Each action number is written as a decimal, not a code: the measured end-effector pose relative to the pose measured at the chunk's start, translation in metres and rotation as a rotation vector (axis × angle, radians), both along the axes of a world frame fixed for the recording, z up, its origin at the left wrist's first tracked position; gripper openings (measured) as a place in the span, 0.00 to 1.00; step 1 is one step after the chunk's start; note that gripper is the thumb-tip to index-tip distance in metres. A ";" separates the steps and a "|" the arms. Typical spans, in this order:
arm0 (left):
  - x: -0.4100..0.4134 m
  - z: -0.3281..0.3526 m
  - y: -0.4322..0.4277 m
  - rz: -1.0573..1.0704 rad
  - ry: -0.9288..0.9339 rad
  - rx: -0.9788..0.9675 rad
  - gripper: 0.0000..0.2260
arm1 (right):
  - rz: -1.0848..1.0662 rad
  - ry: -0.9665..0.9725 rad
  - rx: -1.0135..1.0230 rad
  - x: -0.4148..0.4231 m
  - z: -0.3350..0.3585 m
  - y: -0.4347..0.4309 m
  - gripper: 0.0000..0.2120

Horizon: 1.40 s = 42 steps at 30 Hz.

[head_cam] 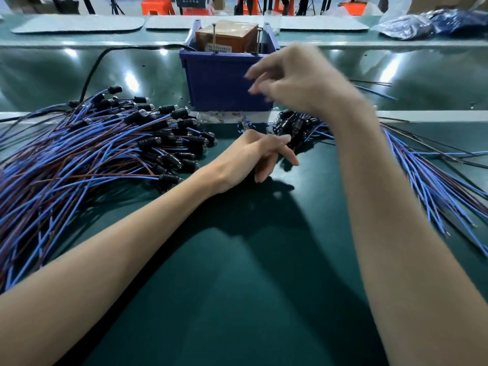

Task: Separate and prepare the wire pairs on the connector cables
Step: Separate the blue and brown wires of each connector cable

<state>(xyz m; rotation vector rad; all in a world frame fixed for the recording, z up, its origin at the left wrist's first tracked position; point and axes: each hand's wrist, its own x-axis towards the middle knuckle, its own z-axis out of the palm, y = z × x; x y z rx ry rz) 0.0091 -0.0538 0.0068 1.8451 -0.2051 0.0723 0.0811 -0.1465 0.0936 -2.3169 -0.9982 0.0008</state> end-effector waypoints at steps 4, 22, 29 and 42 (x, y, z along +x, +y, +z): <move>0.000 -0.007 0.004 0.091 0.041 0.155 0.12 | 0.219 -0.004 -0.240 -0.019 -0.024 0.058 0.22; 0.002 -0.006 0.000 0.134 0.007 0.015 0.10 | 0.037 0.351 0.613 -0.018 -0.038 0.048 0.08; 0.009 0.000 0.010 0.234 0.015 -0.384 0.10 | -0.042 0.587 1.046 0.003 -0.015 0.010 0.13; 0.016 -0.006 0.014 0.469 -0.063 -0.454 0.16 | -0.287 0.340 0.375 0.046 -0.026 -0.052 0.16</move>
